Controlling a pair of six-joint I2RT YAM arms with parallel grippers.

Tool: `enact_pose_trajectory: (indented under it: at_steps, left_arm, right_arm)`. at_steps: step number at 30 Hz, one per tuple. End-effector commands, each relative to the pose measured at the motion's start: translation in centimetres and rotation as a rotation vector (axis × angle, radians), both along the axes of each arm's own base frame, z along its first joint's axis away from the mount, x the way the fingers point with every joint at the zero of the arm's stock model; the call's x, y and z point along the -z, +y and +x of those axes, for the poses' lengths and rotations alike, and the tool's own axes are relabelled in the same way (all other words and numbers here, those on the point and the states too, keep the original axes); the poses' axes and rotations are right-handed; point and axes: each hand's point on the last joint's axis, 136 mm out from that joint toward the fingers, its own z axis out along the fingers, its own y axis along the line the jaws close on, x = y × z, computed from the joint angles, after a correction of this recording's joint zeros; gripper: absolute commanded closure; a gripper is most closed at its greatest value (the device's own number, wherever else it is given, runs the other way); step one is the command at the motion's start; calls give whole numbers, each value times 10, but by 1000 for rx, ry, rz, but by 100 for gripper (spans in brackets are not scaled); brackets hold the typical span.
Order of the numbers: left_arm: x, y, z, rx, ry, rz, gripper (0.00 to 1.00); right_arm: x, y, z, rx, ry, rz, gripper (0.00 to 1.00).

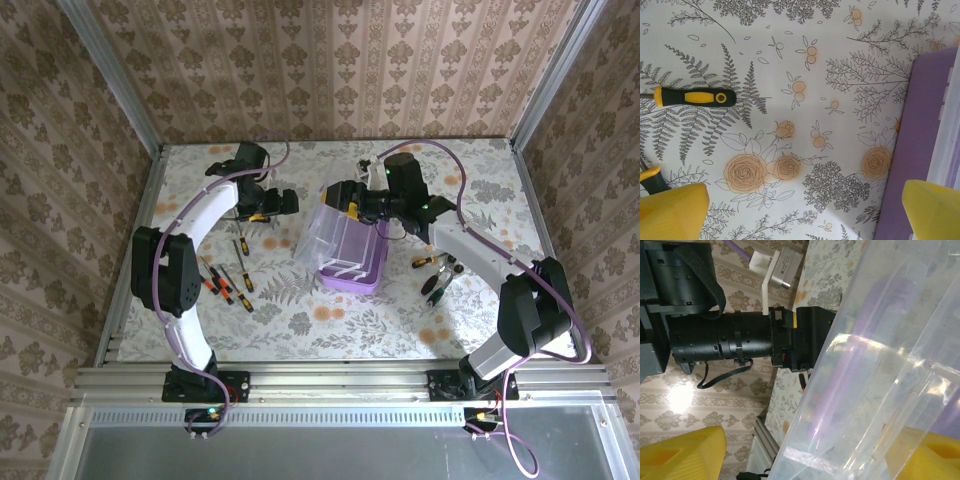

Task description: Pack the tool kit

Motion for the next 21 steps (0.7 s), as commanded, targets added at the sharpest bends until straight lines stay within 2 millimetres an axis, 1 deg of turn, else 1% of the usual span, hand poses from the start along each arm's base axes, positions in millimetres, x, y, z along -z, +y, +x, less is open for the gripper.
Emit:
enact_pose_trajectory:
  at_steps: [1,6,10,12,14,16,19,21]
  left_arm:
    - [-21,-1,1,17,-45,-33,0]
    - [-28,-3,1,17,-58,-45,0]
    - [-30,-3,1,18,-62,-48,0]
    - [-30,-3,0,18,-63,-48,0]
    - [-33,-2,1,18,-70,-42,0]
    - [-39,2,1,14,-93,-26,0]
    - [-61,13,3,-1,-164,14,0]
    - [-83,25,3,-18,-232,49,0]
  right_arm:
    - [-15,-13,0,46,-68,-65,17]
    - [-3,-31,-1,82,-46,-107,17]
    - [-3,-37,-1,93,-52,-109,16]
    - [-5,-37,-1,87,-53,-107,16]
    - [-9,-42,-1,98,-62,-114,17]
    - [-13,-55,0,135,-78,-134,17]
    - [-15,-89,-4,222,-89,-159,17]
    - [-5,-117,-9,295,-68,-185,17]
